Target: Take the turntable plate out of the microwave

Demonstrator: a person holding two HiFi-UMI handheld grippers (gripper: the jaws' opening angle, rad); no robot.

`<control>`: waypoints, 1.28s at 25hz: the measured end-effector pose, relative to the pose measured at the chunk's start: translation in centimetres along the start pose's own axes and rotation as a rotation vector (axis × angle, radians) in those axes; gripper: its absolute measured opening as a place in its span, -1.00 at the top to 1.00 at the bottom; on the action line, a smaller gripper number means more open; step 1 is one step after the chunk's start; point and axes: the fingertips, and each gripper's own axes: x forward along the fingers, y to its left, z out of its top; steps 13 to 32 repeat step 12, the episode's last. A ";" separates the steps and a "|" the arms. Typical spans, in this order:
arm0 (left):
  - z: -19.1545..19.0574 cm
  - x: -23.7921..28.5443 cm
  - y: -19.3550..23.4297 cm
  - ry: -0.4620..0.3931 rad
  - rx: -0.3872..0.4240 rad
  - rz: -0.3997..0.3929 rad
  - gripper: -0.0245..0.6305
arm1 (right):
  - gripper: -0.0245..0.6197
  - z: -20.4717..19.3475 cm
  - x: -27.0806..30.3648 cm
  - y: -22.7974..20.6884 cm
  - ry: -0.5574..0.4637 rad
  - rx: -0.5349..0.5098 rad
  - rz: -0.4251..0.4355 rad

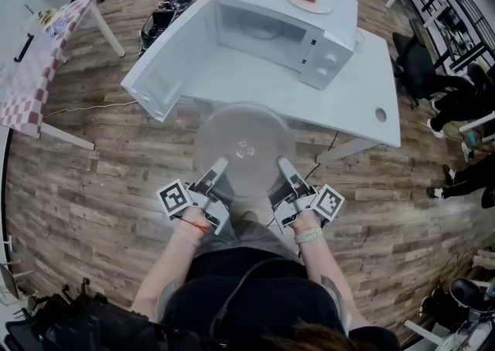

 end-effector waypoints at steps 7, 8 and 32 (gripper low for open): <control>-1.1 -0.5 0.0 -0.014 0.005 0.001 0.83 | 0.79 -0.1 -1.1 -0.2 0.015 0.005 0.003; -1.3 -0.6 -0.1 -0.015 0.006 0.001 0.83 | 0.79 -0.1 -1.2 -0.2 0.016 0.005 0.004; -1.9 -0.8 -0.3 -0.021 0.000 -0.002 0.83 | 0.79 -0.2 -1.8 0.2 0.023 0.007 0.005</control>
